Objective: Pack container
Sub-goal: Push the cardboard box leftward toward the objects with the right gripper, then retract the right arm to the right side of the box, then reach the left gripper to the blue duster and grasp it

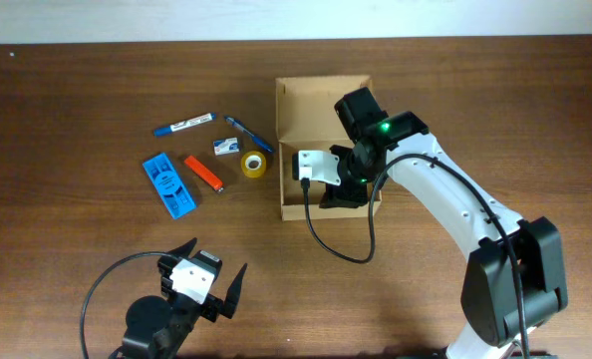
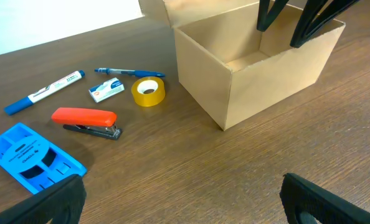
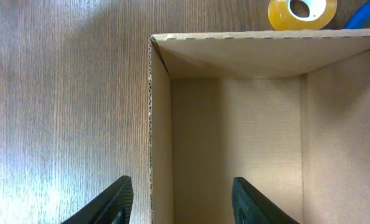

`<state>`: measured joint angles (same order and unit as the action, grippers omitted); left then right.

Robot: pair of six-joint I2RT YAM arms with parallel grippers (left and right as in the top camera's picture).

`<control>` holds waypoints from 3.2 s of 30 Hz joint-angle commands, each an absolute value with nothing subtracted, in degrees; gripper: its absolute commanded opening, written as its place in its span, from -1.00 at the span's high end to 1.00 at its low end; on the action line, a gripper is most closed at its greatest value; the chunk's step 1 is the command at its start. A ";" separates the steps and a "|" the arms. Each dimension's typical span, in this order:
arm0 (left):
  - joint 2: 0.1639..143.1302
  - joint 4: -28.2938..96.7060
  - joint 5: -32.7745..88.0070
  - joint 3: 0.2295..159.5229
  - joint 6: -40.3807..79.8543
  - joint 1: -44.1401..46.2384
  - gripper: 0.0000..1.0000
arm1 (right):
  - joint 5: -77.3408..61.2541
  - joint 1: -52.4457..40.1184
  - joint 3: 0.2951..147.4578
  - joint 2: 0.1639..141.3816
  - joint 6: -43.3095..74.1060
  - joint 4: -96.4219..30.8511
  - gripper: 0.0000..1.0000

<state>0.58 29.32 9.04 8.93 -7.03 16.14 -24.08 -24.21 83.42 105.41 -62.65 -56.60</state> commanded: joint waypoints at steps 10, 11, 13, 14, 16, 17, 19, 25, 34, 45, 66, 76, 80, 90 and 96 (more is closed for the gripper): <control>0.30 29.15 9.65 8.78 -6.55 15.97 -0.99 | -25.91 -24.21 104.12 97.32 -42.30 -79.40 -0.49; 0.30 29.15 9.65 8.78 -6.55 15.97 -0.99 | -25.41 -23.99 104.12 97.32 -42.09 -80.60 -0.73; 0.30 29.15 9.67 8.78 -6.55 15.97 -0.99 | -20.99 -22.06 104.12 97.17 -34.74 -82.15 -0.98; 0.30 29.15 9.65 8.78 -6.55 15.97 -0.99 | -21.21 -20.25 104.12 96.75 -33.17 -83.35 -0.98; 0.30 29.15 9.67 8.78 -6.55 15.97 -0.99 | -23.88 -15.64 104.12 94.80 -32.08 -85.89 -0.98; 0.30 29.15 9.65 8.78 -6.55 15.97 -0.99 | -25.15 -13.54 104.09 93.49 -32.08 -86.65 -0.98; 0.30 29.15 9.65 8.78 -6.55 15.97 -0.99 | -25.52 -9.50 104.05 90.21 -32.08 -88.20 -0.98; 0.30 29.15 9.65 8.78 -6.55 15.97 -0.99 | -25.45 -8.23 98.04 79.77 -32.12 -87.42 -0.98; 0.30 29.15 9.65 8.78 -6.55 15.97 -0.99 | -24.88 -8.23 83.79 67.48 -29.47 -82.72 -0.98; 0.30 29.15 9.65 8.78 -6.55 15.97 -0.99 | -24.86 -8.23 83.79 67.59 -29.52 -83.99 -0.98; 0.30 28.01 7.29 8.78 -9.96 15.97 -0.99 | -24.86 -8.23 83.79 67.59 -29.52 -83.99 -0.98; 1.69 13.63 10.11 9.72 -0.51 15.97 -0.99 | -24.84 -8.23 83.79 67.59 -29.52 -83.99 -0.98; 12.16 21.45 2.76 16.91 -0.40 15.97 -0.99 | -24.86 -8.23 83.79 67.59 -29.52 -83.99 -0.98; 51.20 33.21 -4.36 41.87 1.69 12.73 -0.99 | -24.86 -8.23 83.79 67.59 -29.52 -83.99 -0.98; 69.56 40.14 -3.53 53.08 4.75 1.28 -0.99 | -24.86 -8.23 83.79 67.59 -29.52 -83.99 -0.98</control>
<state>65.93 39.20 -3.70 50.52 2.70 3.73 -24.32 -8.29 84.03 67.77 -29.93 -83.92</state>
